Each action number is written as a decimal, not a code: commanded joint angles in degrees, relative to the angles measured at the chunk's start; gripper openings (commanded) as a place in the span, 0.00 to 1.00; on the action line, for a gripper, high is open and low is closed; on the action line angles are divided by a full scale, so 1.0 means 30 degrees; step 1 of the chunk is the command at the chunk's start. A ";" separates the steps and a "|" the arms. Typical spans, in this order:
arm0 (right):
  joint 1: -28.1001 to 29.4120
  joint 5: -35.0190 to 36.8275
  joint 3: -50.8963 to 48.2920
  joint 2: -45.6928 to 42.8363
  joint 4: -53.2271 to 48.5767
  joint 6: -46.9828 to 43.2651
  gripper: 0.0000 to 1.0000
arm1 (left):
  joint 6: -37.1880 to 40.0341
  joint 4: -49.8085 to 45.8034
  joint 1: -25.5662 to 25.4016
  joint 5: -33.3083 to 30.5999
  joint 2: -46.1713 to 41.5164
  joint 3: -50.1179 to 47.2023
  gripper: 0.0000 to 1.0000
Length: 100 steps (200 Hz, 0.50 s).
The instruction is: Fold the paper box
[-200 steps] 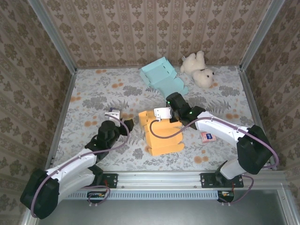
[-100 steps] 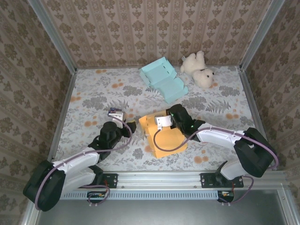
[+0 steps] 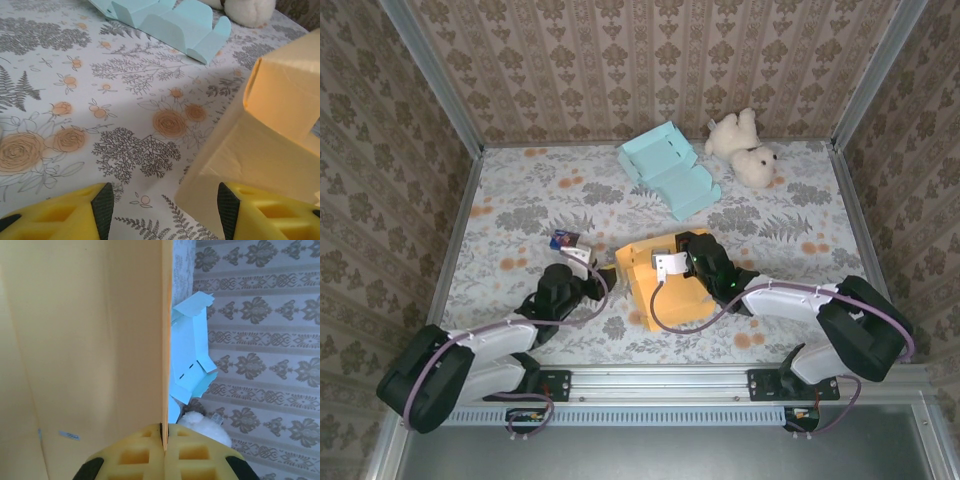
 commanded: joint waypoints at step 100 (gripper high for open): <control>0.0395 0.0690 -0.0540 0.1121 0.1967 -0.1300 0.00 | 0.0829 0.1689 -0.0526 -0.0360 0.1380 0.0131 0.54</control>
